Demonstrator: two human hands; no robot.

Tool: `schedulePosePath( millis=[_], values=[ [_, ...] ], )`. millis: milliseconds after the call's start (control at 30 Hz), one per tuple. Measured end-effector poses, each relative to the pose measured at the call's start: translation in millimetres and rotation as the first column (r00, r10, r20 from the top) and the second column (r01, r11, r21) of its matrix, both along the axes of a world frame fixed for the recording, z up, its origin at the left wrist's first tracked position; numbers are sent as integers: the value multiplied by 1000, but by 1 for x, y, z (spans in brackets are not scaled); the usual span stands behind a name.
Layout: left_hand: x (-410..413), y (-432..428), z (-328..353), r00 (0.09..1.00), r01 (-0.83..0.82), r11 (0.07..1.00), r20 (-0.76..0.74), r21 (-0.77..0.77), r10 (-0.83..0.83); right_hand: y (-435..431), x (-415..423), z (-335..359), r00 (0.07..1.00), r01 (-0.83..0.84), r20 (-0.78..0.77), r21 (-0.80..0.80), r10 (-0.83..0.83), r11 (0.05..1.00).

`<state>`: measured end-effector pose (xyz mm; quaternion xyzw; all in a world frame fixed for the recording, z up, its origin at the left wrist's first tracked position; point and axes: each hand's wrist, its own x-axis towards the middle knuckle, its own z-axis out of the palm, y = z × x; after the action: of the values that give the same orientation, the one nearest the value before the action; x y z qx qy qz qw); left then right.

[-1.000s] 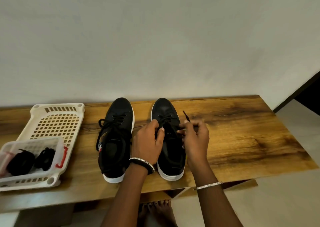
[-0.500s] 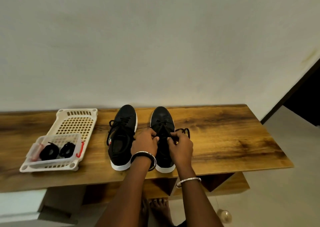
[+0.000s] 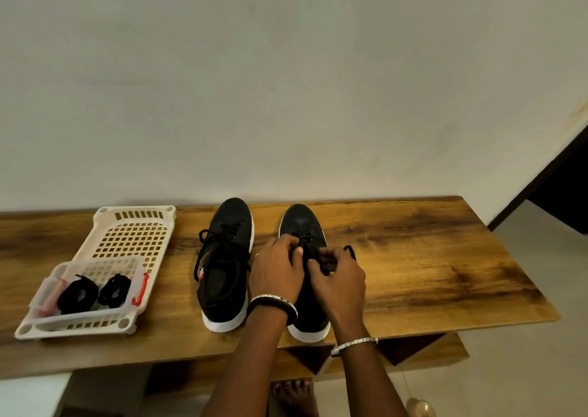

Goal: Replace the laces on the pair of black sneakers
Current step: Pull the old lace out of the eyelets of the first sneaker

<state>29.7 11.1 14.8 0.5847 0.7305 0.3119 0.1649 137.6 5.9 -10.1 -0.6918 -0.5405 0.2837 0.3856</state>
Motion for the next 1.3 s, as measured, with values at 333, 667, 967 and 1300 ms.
schedulePosePath(
  millis=[333,667,967,1300],
  values=[
    [-6,31,-2,979,150,985,-128,-88,-160,16,2,-13,991,63,116,34,-66,997],
    [0,33,0,974,38,992,-218,-119,-64,13,2,-4,998,66,-6,-178,-68,982],
    [-5,32,3,944,-184,955,228,-232,237,25,5,23,994,-20,94,-313,52,949],
    [-6,24,-6,956,-26,997,290,-70,45,23,-3,15,996,3,89,-228,18,974]
  ],
)
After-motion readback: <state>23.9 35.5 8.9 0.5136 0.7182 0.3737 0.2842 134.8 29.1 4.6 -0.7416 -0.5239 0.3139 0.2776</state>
